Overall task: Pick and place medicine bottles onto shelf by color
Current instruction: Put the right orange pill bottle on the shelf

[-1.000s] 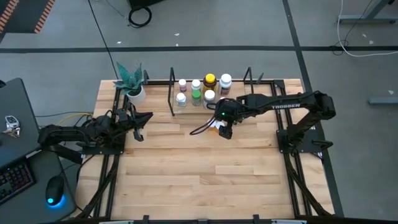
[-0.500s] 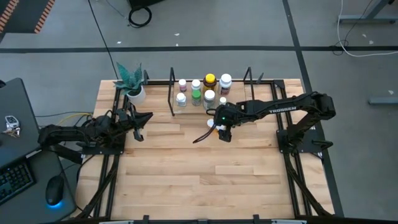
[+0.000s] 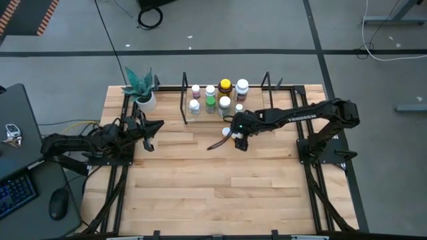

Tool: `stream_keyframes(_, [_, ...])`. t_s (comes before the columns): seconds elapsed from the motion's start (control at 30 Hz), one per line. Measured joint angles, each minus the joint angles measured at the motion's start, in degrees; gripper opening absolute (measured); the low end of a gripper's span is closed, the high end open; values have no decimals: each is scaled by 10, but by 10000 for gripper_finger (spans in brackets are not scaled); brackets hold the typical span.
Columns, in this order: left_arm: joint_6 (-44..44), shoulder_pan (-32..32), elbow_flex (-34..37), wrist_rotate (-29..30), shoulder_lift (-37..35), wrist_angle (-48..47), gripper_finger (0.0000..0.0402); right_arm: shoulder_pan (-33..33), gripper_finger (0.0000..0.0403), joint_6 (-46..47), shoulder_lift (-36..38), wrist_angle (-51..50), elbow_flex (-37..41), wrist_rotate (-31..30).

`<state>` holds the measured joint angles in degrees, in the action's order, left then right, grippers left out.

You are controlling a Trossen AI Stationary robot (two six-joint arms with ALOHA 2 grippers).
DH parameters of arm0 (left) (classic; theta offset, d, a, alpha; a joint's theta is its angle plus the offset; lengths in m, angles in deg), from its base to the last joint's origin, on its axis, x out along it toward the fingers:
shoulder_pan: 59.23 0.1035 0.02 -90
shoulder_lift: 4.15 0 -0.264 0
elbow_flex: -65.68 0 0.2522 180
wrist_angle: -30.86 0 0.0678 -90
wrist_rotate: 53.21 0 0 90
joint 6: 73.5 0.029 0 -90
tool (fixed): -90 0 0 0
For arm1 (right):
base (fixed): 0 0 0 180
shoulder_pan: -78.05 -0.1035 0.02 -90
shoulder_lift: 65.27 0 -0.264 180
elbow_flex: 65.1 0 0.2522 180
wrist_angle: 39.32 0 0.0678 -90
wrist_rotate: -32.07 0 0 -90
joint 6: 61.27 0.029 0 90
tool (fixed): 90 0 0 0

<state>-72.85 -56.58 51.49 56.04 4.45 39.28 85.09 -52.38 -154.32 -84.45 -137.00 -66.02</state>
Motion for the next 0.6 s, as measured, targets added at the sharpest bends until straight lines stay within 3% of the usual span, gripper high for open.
stream_keyframes(0.1, [0, 0, 0, 0, 0, 0, 29, 3, 352, -1, 0, -41, -40, -14])
stream_keyframes(0.23, [0, 0, 0, 0, 0, 0, 29, 17, 352, 14, -11, -95, -93, 18])
stream_keyframes(0.6, [0, 0, 0, 0, 0, -1, 40, 17, 350, -34, -182, -282, -290, 22])
